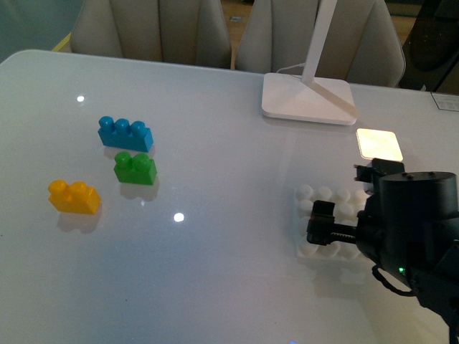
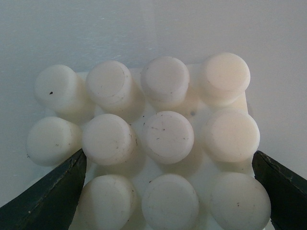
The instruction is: Insert yellow block into base center
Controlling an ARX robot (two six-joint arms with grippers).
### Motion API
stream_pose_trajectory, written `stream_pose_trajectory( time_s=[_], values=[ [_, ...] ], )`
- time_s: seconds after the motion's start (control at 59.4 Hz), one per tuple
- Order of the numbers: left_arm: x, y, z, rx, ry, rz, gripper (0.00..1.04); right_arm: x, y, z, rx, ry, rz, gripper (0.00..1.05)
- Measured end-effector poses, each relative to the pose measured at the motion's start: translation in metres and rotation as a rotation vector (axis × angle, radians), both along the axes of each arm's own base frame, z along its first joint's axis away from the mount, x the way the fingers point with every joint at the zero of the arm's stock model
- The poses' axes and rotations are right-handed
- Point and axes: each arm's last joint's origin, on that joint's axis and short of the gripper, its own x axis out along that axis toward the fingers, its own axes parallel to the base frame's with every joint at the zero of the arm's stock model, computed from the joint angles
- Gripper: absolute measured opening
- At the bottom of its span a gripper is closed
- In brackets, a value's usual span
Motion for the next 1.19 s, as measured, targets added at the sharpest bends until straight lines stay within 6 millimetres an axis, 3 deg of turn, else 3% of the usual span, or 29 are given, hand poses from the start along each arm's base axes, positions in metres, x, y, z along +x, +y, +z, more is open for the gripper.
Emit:
stream_pose_trajectory(
  time_s=[0.286, 0.74, 0.993, 1.194],
  values=[
    [0.000, 0.000, 0.000, 0.000, 0.000, 0.000, 0.97, 0.012, 0.056, 0.000, 0.004, 0.014, 0.063, 0.96],
    [0.000, 0.000, 0.000, 0.000, 0.000, 0.000, 0.97, 0.043, 0.123, 0.002, 0.091, 0.017, 0.090, 0.96],
    [0.000, 0.000, 0.000, 0.000, 0.000, 0.000, 0.97, 0.049, 0.151, 0.003, 0.140, 0.020, 0.101, 0.96],
    [0.000, 0.000, 0.000, 0.000, 0.000, 0.000, 0.97, 0.052, 0.160, 0.004, 0.185, 0.022, 0.103, 0.96]
  ],
)
